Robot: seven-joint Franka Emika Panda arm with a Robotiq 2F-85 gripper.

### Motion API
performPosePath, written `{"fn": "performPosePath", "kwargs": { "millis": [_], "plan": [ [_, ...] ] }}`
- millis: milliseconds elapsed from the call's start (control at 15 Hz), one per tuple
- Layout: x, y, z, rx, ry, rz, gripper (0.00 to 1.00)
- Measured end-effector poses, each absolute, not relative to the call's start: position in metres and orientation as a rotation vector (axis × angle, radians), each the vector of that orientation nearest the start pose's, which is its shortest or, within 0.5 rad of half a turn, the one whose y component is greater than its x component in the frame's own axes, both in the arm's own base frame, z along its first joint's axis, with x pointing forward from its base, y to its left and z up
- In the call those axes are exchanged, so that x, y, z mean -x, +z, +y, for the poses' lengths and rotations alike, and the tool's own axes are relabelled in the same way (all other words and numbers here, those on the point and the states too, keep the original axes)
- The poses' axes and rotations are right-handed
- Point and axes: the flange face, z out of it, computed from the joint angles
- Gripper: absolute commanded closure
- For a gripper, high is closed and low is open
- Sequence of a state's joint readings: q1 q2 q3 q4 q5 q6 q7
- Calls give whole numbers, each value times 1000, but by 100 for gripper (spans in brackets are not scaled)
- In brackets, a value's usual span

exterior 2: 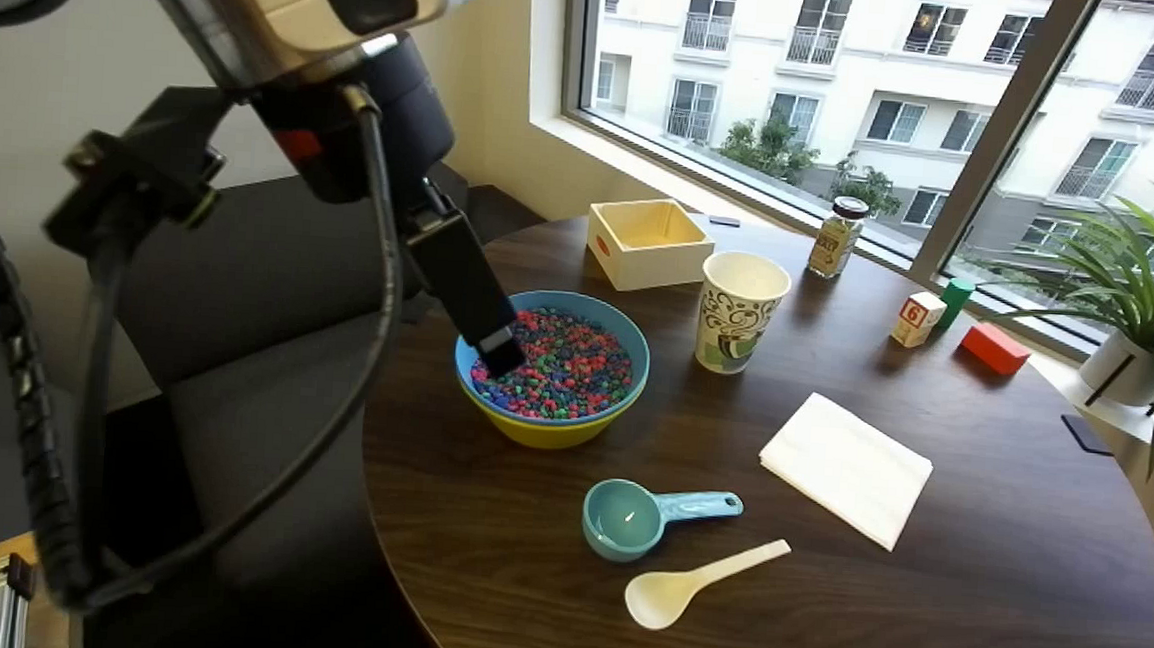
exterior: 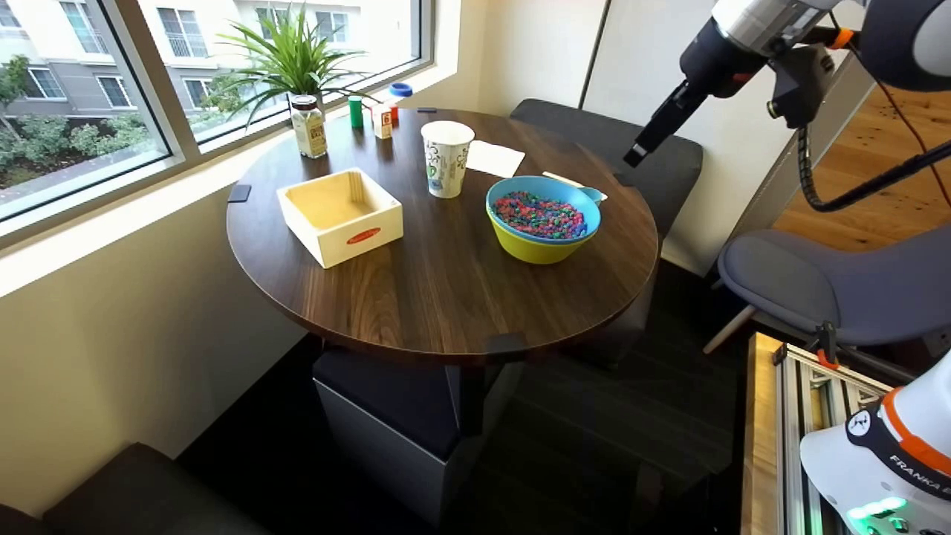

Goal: Put some cereal in the blue measuring spoon then place the cereal back in the blue bowl using the measuring spoon

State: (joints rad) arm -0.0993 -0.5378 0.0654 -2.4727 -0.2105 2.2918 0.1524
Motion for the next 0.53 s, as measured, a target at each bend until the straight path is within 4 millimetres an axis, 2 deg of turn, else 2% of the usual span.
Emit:
{"fn": "performPosePath", "kwargs": {
  "millis": [200,533],
  "plan": [
    [-440,498,-13,3220,-660,167,0],
    [-466,455,-1,3205,-563,195,0]
  ]
}}
